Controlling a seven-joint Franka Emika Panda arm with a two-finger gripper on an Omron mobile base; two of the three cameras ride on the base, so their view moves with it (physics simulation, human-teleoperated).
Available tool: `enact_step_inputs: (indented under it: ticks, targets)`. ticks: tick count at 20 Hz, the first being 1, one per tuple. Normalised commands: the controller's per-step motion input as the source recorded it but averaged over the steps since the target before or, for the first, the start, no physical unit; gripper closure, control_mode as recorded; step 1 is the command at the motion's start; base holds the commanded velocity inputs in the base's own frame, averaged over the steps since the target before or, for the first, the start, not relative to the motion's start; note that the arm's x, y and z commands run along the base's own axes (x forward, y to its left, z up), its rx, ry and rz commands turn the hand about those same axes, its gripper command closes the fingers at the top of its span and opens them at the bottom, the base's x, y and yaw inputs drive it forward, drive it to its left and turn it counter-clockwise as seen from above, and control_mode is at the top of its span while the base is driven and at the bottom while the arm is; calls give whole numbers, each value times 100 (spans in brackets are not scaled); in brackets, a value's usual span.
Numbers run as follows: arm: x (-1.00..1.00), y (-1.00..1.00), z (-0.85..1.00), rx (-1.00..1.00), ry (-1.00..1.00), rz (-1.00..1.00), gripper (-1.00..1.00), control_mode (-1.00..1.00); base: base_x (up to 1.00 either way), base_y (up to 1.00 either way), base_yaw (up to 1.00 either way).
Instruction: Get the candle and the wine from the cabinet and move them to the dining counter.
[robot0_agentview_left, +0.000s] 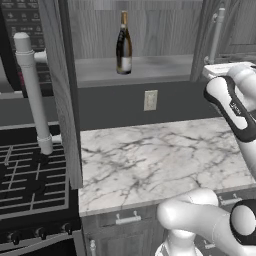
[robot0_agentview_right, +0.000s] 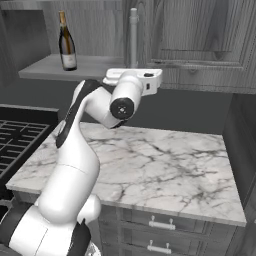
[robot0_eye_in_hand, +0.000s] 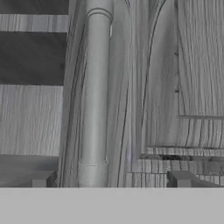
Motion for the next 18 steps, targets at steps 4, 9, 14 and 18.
enact_step_inputs:
  ticks: [4,9,14,18]
  targets:
    - [34,-9,9,7,0,4,-100,-100,0,0,0]
    - [12,0,20,5,-2,0,-100,-100,0,0,0]
    - [0,9,18,3,-5,0,-100,-100,0,0,0]
    - [0,11,16,2,-2,0,-100,-100,0,0,0]
